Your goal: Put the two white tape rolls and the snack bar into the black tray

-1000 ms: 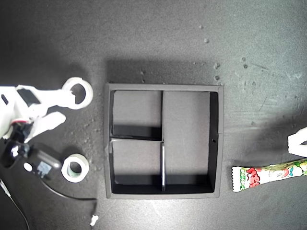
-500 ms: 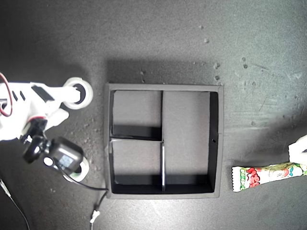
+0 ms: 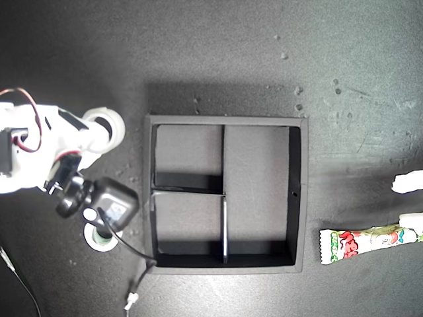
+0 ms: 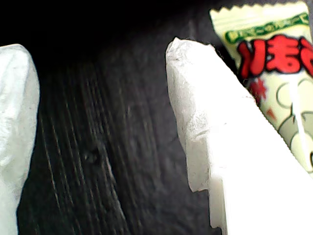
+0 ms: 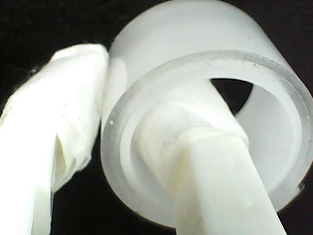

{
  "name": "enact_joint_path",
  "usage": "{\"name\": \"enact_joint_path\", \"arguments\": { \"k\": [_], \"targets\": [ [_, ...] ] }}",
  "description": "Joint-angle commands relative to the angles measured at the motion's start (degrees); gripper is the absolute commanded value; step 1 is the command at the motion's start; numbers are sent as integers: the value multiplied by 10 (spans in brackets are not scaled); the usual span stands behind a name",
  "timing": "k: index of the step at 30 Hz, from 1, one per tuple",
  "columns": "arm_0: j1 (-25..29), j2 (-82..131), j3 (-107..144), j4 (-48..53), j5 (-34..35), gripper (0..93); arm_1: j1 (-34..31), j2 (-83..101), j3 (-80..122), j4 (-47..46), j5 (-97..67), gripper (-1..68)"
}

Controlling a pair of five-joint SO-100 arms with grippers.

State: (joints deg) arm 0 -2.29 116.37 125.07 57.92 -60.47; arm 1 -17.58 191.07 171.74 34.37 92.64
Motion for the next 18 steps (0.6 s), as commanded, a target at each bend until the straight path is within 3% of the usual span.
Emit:
{"name": "enact_joint_path", "arguments": {
  "k": [1,5,10,18],
  "targets": [
    [11,22,-98,45,18,0,-2,-3,-39,-19,-437,213],
    [20,-6,-196,82,31,0,4,-45,-83,-19,-464,231],
    [35,-97,-336,113,45,0,11,-294,-245,-17,-467,284],
    [54,-330,-583,200,54,0,-48,-647,-552,142,-280,318]
  ]
}}
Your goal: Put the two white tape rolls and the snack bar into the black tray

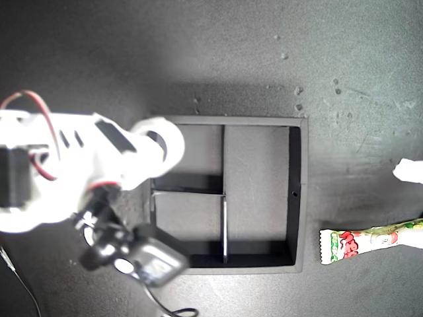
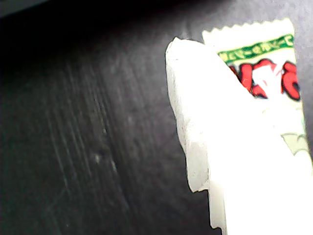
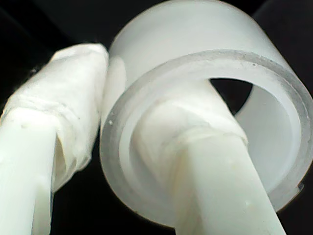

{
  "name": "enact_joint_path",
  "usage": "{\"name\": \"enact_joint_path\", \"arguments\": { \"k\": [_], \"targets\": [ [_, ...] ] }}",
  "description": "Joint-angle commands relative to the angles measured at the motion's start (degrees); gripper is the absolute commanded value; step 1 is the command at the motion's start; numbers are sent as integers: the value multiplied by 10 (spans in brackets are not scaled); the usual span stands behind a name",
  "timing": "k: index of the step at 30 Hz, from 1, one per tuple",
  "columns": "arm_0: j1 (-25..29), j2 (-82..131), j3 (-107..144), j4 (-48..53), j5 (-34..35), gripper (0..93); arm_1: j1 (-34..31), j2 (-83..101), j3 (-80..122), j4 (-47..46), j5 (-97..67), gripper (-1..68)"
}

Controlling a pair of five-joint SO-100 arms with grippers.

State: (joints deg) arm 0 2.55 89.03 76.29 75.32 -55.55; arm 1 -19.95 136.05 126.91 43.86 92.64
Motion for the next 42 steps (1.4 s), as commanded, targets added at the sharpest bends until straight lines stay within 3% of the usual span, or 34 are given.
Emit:
{"name": "enact_joint_path", "arguments": {
  "k": [1,8,16,20,22,30,39,42],
  "targets": [
    [5,-82,-117,38,2,0,-36,-126,-126,67,-243,317],
    [0,-148,-149,74,-19,0,-118,-176,-118,156,9,322],
    [22,-193,-193,76,-31,0,-170,-177,-74,142,139,320],
    [25,-250,-248,98,-34,6,-184,-177,-48,138,175,322],
    [25,-279,-285,122,-35,55,-190,-177,-37,134,185,331],
    [23,-445,-591,297,-41,133,-215,-177,25,84,223,335],
    [26,-399,-588,296,-54,120,-235,-213,47,41,240,328],
    [34,-368,-588,297,-64,117,-231,-214,63,38,249,265]
  ]
}}
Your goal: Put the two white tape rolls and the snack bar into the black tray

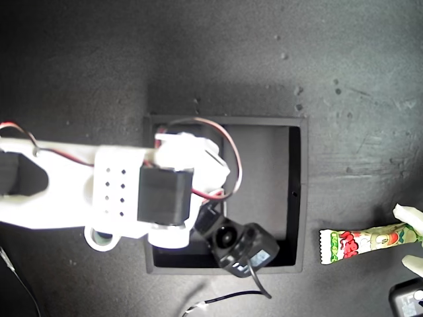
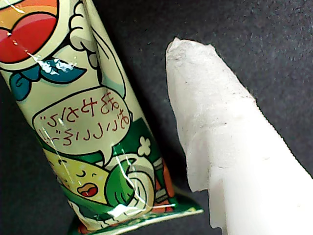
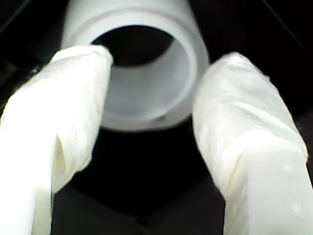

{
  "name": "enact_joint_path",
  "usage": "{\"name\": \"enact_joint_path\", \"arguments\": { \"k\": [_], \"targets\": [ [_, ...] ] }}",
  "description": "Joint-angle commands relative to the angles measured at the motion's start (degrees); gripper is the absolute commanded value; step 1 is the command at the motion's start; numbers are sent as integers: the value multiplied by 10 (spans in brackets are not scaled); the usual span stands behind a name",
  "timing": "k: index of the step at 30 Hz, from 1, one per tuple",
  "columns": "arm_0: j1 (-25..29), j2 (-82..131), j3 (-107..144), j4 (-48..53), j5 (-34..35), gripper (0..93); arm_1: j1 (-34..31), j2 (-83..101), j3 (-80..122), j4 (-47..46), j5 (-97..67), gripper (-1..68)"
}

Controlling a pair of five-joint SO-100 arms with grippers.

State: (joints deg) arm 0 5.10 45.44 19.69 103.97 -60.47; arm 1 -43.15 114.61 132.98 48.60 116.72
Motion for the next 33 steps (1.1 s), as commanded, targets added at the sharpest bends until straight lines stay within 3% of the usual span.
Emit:
{"name": "enact_joint_path", "arguments": {
  "k": [1,5,11,15,20,28,33],
  "targets": [
    [12,81,-22,11,-19,116,4,0,11,-14,11,237],
    [35,147,-19,11,-29,109,25,0,40,-45,9,140],
    [89,272,48,11,-54,100,78,0,42,-47,-13,76],
    [133,319,115,11,-76,94,113,0,1,1,-21,-1],
    [161,371,243,9,-111,87,152,4,-107,98,-25,-2],
    [175,391,297,6,-124,84,207,11,-203,133,47,-5],
    [185,427,350,5,-148,85,251,10,-272,157,-214,-5]
  ]
}}
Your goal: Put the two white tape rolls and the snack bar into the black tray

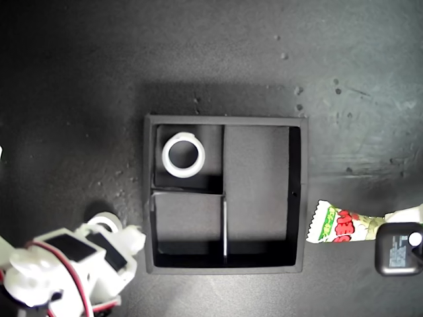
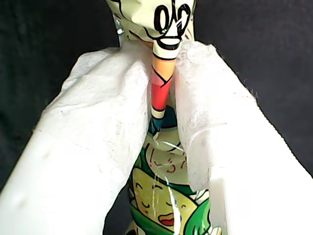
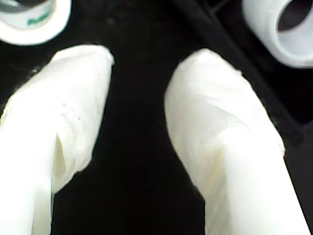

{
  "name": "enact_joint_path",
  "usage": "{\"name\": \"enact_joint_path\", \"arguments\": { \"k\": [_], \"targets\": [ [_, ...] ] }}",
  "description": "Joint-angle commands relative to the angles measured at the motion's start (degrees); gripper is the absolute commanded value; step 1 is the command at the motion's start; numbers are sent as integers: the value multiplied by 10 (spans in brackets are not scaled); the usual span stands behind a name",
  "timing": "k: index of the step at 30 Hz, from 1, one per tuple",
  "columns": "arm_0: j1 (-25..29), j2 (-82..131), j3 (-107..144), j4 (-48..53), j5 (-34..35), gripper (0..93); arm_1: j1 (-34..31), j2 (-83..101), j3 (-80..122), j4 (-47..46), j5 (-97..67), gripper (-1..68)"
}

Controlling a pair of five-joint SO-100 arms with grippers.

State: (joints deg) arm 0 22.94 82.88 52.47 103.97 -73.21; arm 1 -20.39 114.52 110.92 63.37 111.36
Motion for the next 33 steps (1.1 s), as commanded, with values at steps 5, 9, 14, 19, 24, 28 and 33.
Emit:
{"name": "enact_joint_path", "arguments": {
  "k": [5,9,14,19,24,28,33],
  "targets": [
    [20,156,163,-44,-78,90,76,9,-84,33,-409,-6],
    [45,216,282,-127,-106,94,120,6,-85,12,-579,-6],
    [72,227,367,-204,-141,98,161,-47,-116,-37,-762,-6],
    [91,229,433,-269,-171,99,185,-193,-260,-30,-866,-5],
    [111,228,494,-333,-202,99,194,-308,-405,-17,-919,-5],
    [124,218,524,-375,-219,99,200,-379,-486,-4,-945,-5],
    [129,209,548,-401,-232,99,207,-423,-520,-8,-962,-5]
  ]
}}
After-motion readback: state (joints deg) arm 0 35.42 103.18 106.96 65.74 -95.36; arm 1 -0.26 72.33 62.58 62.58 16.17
